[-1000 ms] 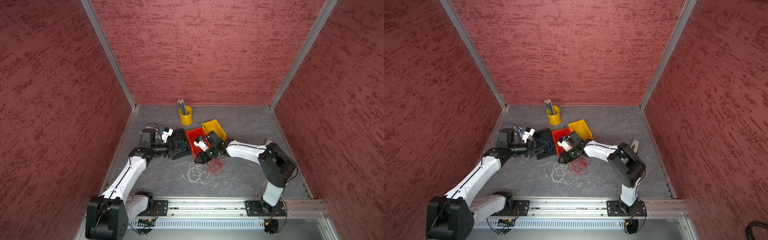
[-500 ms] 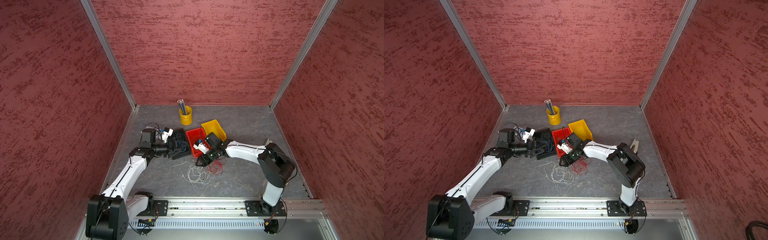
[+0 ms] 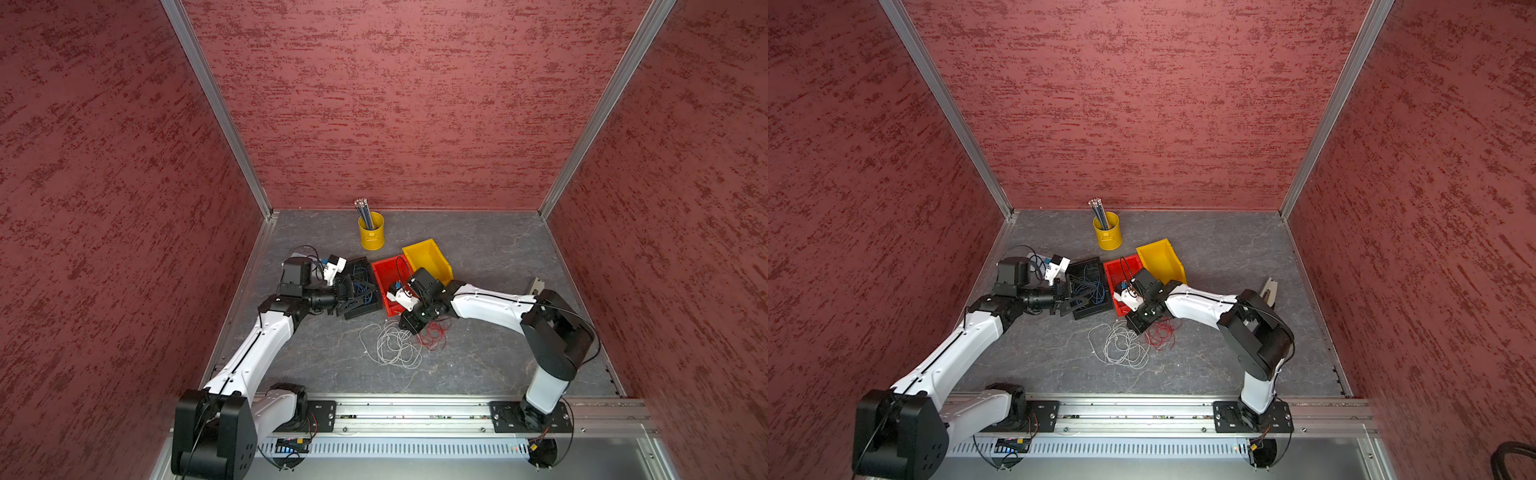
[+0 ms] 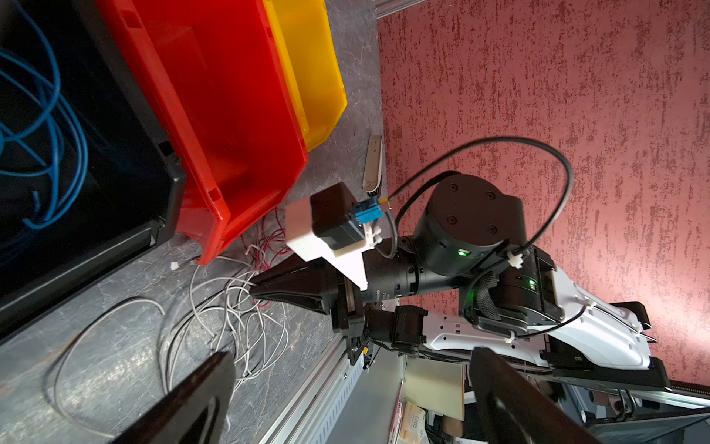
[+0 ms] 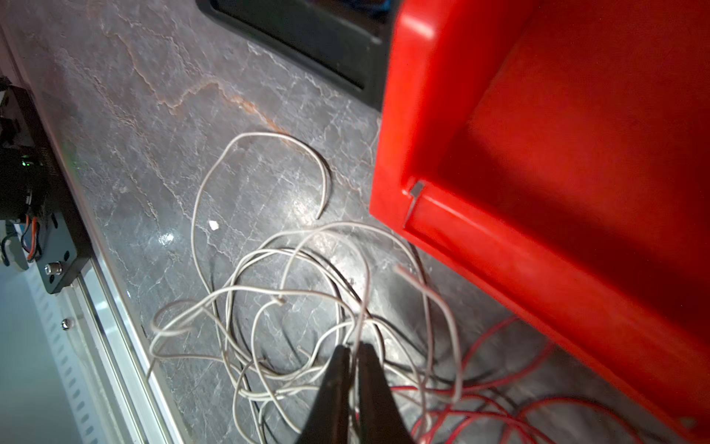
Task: Untangle and sort cables by color
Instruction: Untie the cable.
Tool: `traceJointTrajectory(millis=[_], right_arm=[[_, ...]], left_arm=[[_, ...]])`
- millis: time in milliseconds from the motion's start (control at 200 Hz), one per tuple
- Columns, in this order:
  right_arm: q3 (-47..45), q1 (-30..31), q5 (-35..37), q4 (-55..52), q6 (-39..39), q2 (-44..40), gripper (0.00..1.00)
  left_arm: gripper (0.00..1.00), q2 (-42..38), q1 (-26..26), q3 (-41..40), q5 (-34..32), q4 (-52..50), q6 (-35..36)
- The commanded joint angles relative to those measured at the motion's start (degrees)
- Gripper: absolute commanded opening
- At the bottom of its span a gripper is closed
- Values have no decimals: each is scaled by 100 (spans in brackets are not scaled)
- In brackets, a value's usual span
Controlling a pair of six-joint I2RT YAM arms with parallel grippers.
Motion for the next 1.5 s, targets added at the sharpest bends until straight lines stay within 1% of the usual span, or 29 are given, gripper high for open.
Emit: traceJointTrajectory(millis=[0, 20, 190, 291, 486, 631, 691, 756, 887, 982, 1157, 1347, 1493], right_arm=[[136, 39, 409, -104, -71, -496, 2], [135, 37, 447, -122, -77, -558, 0], [232, 41, 665, -518, -119, -1113, 0], [246, 36, 795, -742, -113, -1568, 0], [462, 40, 1169, -1288, -24, -2451, 0], [674, 32, 1429, -1649, 86, -2920, 0], [773, 31, 1545, -1794, 112, -3065, 0], [913, 32, 1731, -1967, 129, -3202, 0], [1271, 28, 2008, -2177, 164, -3486, 0], [1613, 28, 2245, -2309, 164, -3630, 0], [2302, -28, 2551, -2567, 25, -3643, 0], [3026, -108, 2655, -2732, -48, -3509, 0], [3645, -202, 2783, -2779, -113, -3427, 0]], left_arm=[[100, 22, 24, 88, 43, 135, 34], [100, 19, 30, 89, 43, 147, 26], [100, -51, -15, 111, 38, 338, 17], [100, -263, -118, 135, -133, 505, 122], [100, -664, -361, 39, -398, 1191, 264], [100, -728, -663, 134, -797, 1378, 600], [100, -693, -784, 129, -723, 1636, 680], [100, -606, -936, 221, -769, 1692, 769], [100, -413, -1383, 505, -837, 1633, 1260], [100, -299, -1613, 634, -932, 1706, 1464], [100, -50, -1826, 866, -1081, 1686, 1700], [100, -7, -1867, 1011, -1135, 1795, 1795], [100, 84, -1898, 1128, -984, 1931, 1823]])
